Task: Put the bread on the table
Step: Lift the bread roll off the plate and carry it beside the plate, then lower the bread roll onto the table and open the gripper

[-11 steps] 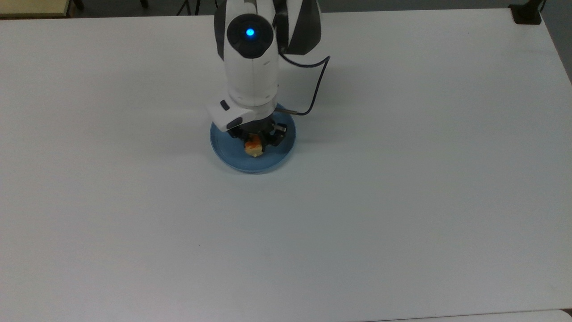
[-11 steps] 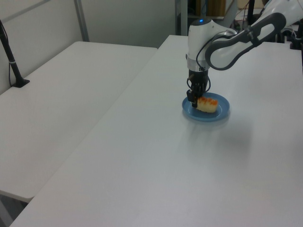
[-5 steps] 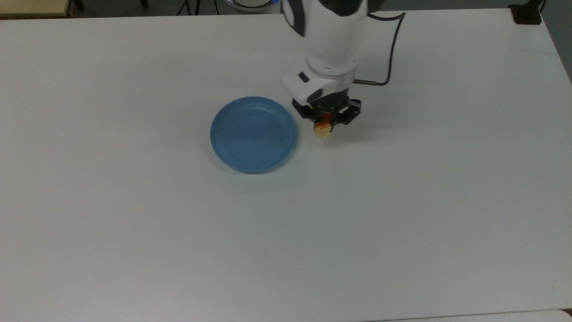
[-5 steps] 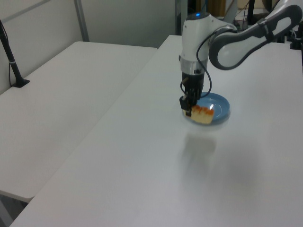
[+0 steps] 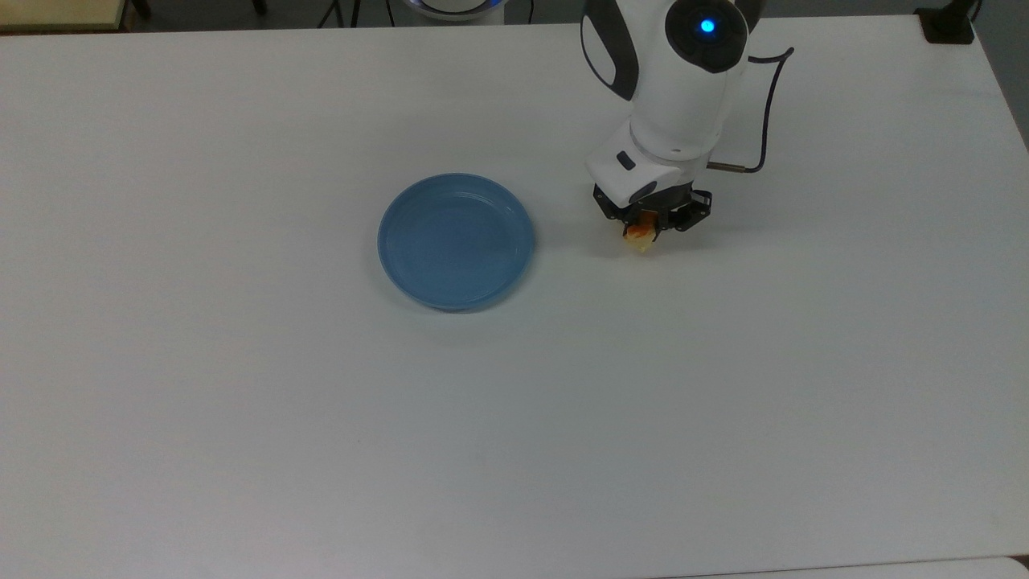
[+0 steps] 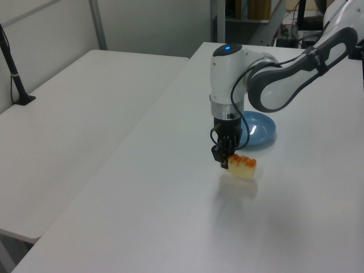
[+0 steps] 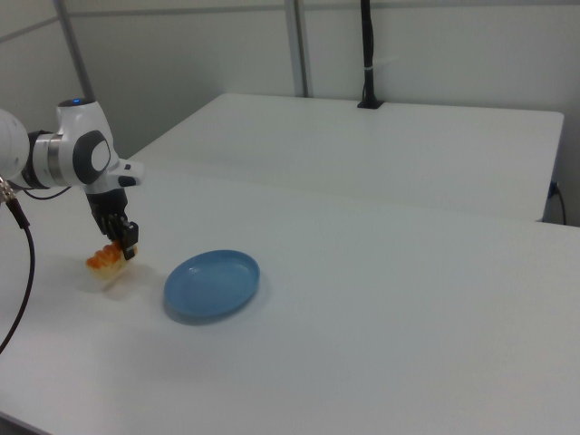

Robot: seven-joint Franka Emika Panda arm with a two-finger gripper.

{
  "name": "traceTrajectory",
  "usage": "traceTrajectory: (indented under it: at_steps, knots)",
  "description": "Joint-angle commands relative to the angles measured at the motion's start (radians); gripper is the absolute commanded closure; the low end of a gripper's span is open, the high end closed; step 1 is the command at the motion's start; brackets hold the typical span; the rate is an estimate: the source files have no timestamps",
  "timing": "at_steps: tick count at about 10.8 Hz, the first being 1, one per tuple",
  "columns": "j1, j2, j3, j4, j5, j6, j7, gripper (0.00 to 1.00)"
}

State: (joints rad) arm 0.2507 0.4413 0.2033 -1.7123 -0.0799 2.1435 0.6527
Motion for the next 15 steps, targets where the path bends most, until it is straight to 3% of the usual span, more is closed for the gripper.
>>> traceTrajectory:
  at_steps: [1,2,4,6,10,11,13,15]
  knots:
    - [0.027,0.026,-0.009,0.023,-0.058,-0.01,0.024,0.56]
    - [0.027,0.03,-0.009,0.022,-0.06,-0.01,0.022,0.44]
    - [0.027,0.031,-0.009,0.02,-0.061,-0.01,0.022,0.36]
    - [0.027,0.031,-0.009,0.017,-0.063,-0.013,0.021,0.14]
    - [0.024,0.03,-0.009,0.017,-0.072,-0.019,0.022,0.12]
    - [0.015,0.007,-0.009,0.019,-0.07,-0.028,0.022,0.05]
    - [-0.028,-0.074,-0.009,0.031,-0.069,-0.147,0.022,0.0]
    - [-0.095,-0.172,-0.012,0.13,-0.066,-0.373,0.013,0.0]
